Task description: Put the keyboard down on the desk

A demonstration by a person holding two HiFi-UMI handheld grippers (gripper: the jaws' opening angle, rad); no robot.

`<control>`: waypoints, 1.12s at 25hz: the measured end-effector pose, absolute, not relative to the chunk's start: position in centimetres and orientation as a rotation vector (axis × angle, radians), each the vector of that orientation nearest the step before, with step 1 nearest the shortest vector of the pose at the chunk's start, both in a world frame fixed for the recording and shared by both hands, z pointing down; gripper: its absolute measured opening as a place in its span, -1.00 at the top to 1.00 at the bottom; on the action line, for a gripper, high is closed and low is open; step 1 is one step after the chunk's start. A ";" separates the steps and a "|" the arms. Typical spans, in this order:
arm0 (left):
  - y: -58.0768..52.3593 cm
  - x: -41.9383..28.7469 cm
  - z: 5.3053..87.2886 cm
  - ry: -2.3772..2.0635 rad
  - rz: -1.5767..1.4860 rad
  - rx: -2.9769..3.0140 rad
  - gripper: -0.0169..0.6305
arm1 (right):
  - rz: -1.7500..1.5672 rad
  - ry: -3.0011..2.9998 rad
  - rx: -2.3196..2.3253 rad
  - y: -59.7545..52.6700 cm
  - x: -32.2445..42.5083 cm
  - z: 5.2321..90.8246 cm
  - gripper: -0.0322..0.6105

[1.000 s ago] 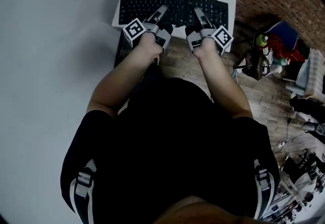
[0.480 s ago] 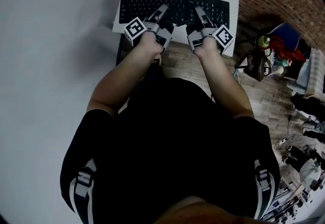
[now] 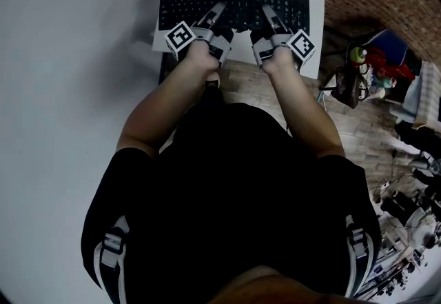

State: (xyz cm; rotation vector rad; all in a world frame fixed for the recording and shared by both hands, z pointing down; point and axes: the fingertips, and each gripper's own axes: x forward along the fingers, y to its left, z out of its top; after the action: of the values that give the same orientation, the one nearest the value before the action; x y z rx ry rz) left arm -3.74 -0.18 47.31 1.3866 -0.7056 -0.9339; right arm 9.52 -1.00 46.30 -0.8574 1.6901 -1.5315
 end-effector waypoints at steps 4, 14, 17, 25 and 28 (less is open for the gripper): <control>-1.7 -4.2 47.2 -0.703 -0.913 1.367 0.70 | -1.524 1.685 -0.879 -2.7 9.2 46.5 0.57; -5.5 -6.2 47.3 -0.688 -0.904 1.368 0.70 | -1.522 1.669 -0.898 -6.0 7.1 45.6 0.57; -6.5 -6.8 46.7 -0.681 -0.899 1.365 0.70 | -1.524 1.664 -0.906 -7.0 6.5 45.5 0.57; -9.6 -8.7 46.8 -0.677 -0.882 1.373 0.70 | -1.519 1.658 -0.916 -10.1 4.5 45.8 0.57; -10.8 -9.4 47.0 -0.664 -0.890 1.360 0.70 | -1.502 1.672 -0.927 -11.3 4.2 46.3 0.57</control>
State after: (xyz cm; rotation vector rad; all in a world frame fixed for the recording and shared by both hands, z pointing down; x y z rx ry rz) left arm -9.38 -10.79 47.03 1.3602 -0.6642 -0.8900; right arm 4.20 -11.31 46.26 -0.9270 1.6718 -1.5020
